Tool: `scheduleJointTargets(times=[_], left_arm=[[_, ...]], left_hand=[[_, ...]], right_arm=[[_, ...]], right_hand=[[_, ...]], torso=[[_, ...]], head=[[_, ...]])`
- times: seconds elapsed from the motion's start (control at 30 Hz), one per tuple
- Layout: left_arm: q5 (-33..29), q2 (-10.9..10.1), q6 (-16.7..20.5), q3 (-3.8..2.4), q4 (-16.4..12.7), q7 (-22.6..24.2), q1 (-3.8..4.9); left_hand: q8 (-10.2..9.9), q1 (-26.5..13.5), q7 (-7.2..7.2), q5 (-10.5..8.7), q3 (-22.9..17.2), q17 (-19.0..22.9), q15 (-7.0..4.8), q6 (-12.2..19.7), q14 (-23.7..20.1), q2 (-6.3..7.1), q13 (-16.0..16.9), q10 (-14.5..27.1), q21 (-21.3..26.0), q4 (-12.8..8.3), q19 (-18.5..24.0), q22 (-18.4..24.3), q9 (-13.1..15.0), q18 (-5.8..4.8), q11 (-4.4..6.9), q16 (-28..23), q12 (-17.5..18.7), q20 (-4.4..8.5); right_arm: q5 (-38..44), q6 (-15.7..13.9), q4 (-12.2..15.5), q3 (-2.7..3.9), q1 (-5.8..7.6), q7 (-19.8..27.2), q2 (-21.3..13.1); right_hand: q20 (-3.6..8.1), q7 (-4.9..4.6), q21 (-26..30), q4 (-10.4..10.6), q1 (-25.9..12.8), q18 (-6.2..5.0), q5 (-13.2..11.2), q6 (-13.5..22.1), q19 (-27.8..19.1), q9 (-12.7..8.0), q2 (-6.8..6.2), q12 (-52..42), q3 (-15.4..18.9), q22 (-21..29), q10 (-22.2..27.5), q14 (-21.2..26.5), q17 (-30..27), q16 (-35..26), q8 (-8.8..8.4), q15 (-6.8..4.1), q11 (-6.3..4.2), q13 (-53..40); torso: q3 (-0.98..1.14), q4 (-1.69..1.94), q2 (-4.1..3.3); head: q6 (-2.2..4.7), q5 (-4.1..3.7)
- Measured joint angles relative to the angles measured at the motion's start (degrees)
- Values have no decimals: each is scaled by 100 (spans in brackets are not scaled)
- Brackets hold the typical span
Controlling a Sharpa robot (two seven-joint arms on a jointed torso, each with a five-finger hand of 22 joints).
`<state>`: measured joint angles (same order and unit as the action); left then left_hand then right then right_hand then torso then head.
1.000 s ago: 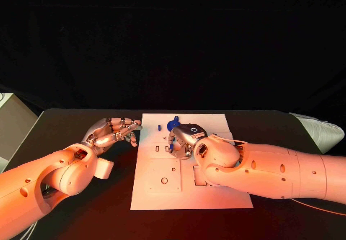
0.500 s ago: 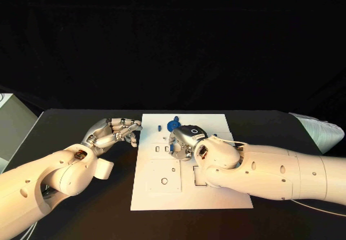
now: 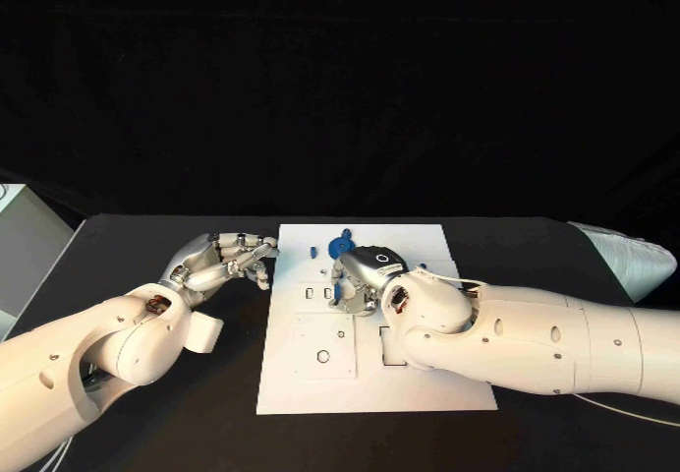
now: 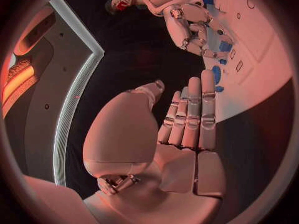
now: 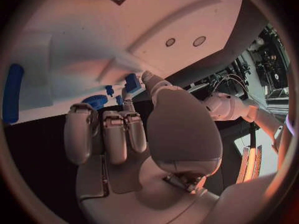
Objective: Assemble the parts on the task board
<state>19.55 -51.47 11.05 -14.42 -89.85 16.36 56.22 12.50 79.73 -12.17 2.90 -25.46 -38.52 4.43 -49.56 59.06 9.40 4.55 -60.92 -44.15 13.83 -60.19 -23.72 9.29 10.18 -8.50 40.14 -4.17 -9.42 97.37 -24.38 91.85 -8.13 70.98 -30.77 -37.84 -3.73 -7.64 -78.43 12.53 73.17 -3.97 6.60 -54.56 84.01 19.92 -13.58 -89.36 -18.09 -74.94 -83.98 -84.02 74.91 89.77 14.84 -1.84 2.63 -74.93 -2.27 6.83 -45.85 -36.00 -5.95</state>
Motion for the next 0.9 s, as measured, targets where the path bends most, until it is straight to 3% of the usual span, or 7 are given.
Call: scheduleJointTargets(times=[0.2,0.4,0.53,0.63,0.7,0.77,0.9], left_arm=[[27,10,-4,0,14,-22,0],[214,52,-11,0,47,-145,-1],[430,98,-10,0,83,-328,-1],[646,161,-7,0,134,-566,0],[839,223,-9,1,186,-781,4],[1027,291,-19,1,241,-981,11],[1521,491,-91,3,410,-1475,58]], left_hand=[[0,0,0,0,0,0,0,0,0,0,0,0,-22,0,0,-2,4,0,0,0,0,0],[0,-136,21,0,67,-13,-2,21,2,57,96,-278,-149,67,69,-64,18,-1,47,92,-195,19],[75,-198,42,0,226,-164,-101,62,148,77,337,-561,-339,140,53,-155,52,-1,108,380,-608,51],[502,-265,129,0,492,-575,-204,109,379,69,1067,-496,-856,218,-72,-468,235,-1,229,1065,-1660,175],[915,-348,181,34,619,-1161,-259,229,752,-14,1747,-182,-1567,237,-357,-1278,414,-19,274,1735,-2646,221],[1228,-418,205,30,667,-1598,-292,345,1040,-84,2168,62,-2028,270,-533,-1840,559,-97,299,2184,-3299,238],[1859,-531,299,30,674,-3388,-359,483,2197,-197,2797,251,-2705,277,-927,-2774,869,-190,387,3825,-4437,299]], right_arm=[[0,-195,13,0,-3,19,-26],[-33,-586,87,2,-5,132,-141],[-206,-878,161,28,0,367,-304],[-540,-1050,185,48,38,770,-467],[-878,-1125,183,66,93,1150,-589],[-1220,-1166,145,82,154,1487,-673],[-2164,-1207,-34,116,299,2190,-833]], right_hand=[[0,-38,24,386,45,0,-329,184,0,-60,45,77,610,0,4,-11,0,0,-42,32,37,0],[-41,-83,24,439,-118,1,-329,328,0,-101,21,105,995,1,-4,-2,0,0,-116,65,87,1],[-41,-104,24,440,-162,0,-329,348,0,-112,9,105,1040,1,-5,-11,0,0,-141,73,88,1],[-81,-123,51,440,-201,1,-329,368,0,-121,60,112,1040,2,-5,10,0,0,-144,94,88,1],[-81,-115,112,424,-59,0,-303,359,-1,-116,202,139,948,2,-5,10,0,0,-132,94,88,1],[-81,-84,116,411,-4,1,-242,328,-1,-107,257,162,886,2,-5,10,0,0,-96,94,88,1],[-81,-83,116,380,264,0,80,328,-1,-94,363,163,712,2,-5,9,0,0,-44,94,88,1]], torso=[[0,2,1],[0,2,12],[7,-2,24],[14,-8,41],[21,-16,58],[28,-23,77],[48,-36,121]], head=[[7,-1],[24,13],[34,23],[38,30],[47,43],[55,56],[82,76]])
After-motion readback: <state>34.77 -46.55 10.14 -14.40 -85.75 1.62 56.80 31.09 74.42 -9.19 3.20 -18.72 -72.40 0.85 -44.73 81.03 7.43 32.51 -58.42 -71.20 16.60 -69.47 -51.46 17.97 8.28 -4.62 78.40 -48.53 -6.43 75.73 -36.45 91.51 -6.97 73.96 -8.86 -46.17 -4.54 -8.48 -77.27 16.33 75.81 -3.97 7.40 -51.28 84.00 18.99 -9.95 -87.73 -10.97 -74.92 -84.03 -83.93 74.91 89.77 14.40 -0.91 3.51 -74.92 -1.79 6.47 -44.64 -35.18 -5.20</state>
